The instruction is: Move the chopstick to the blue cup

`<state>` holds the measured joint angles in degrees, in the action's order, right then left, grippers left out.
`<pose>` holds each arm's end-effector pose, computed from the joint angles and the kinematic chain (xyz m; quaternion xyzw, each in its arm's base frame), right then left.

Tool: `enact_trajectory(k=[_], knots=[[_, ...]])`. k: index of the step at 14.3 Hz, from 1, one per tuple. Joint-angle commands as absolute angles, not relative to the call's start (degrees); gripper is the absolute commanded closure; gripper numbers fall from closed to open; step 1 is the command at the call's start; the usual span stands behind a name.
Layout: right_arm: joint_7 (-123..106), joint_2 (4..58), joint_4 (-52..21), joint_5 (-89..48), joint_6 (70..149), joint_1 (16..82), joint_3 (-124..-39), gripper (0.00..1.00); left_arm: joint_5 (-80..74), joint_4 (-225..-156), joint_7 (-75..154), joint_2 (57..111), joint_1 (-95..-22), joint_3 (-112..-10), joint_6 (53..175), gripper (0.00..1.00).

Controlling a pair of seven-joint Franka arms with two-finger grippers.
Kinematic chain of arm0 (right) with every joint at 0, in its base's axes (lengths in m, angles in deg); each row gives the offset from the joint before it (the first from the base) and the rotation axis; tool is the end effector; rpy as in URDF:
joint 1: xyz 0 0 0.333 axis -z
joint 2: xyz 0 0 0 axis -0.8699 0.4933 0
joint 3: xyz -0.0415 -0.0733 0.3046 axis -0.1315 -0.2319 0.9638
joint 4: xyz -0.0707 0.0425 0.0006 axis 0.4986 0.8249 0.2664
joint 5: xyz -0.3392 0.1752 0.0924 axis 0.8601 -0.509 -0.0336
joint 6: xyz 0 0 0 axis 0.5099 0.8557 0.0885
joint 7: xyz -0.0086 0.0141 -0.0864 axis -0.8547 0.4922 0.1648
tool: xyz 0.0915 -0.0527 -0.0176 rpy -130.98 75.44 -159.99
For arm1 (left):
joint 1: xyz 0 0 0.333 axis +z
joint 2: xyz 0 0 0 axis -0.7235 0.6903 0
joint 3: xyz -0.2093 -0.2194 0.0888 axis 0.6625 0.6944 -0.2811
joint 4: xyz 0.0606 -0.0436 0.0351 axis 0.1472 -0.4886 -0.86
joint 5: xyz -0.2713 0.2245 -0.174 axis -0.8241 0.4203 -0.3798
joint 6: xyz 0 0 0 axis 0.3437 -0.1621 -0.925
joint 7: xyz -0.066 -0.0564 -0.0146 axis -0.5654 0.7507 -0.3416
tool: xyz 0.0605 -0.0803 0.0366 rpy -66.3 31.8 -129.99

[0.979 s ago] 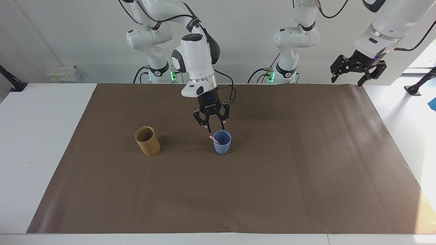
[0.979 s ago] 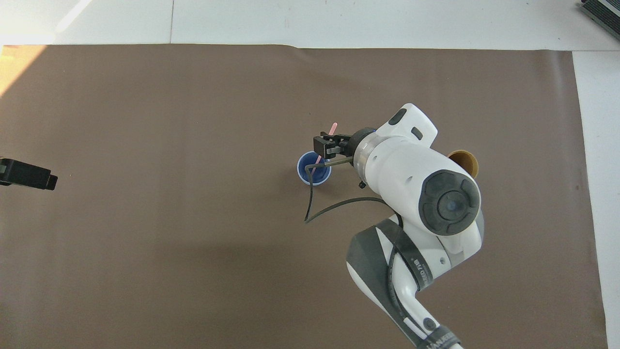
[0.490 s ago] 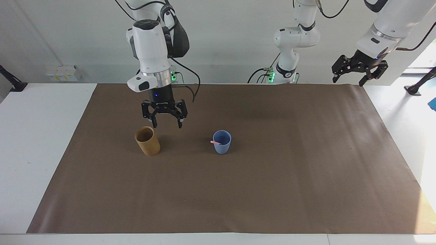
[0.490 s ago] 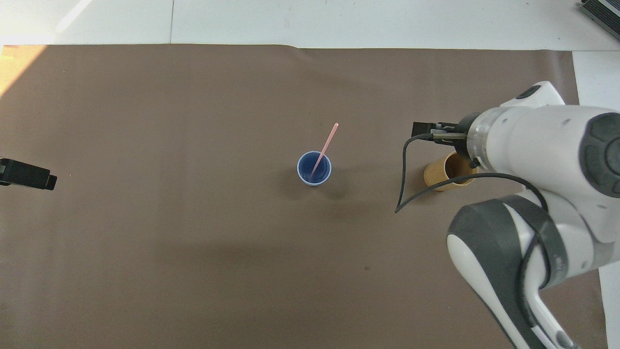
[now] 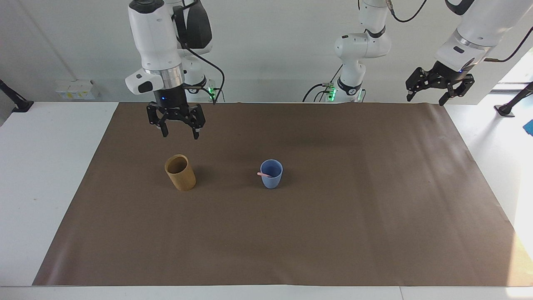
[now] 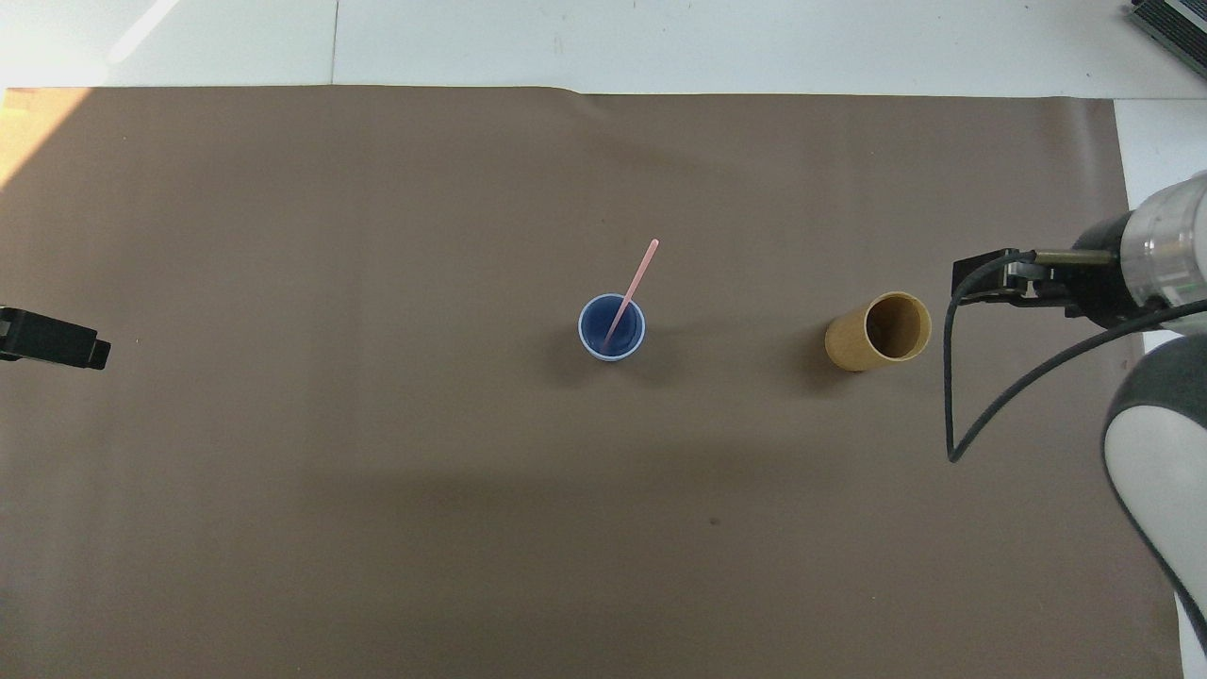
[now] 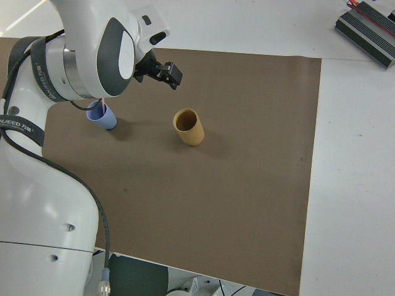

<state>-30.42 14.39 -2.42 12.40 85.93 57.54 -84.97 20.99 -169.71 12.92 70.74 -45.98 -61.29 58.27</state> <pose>0.5519 0.0586 0.6336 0.9970 -0.0673 0.0354 0.0121 0.5246 -0.0216 0.6558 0.9931 -0.1142 -0.0223 0.0120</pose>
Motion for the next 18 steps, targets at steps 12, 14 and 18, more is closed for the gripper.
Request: enact_trajectory(k=[12,14,18], knots=[[-25.73,12.57,-4.02,9.5,84.95,60.27,-84.95,0.0,20.79,-171.18,12.65,69.37,-45.47,-61.1,59.26,0.0],[-25.73,11.16,-6.4,9.5,86.8,60.18,-84.95,0.0,20.79,-171.18,12.65,69.37,-45.47,-61.1,59.26,0.0],[-25.73,10.98,-6.58,9.5,86.98,60.0,-84.95,0.0,20.79,-171.18,12.65,69.37,-45.47,-61.1,59.26,0.0]])
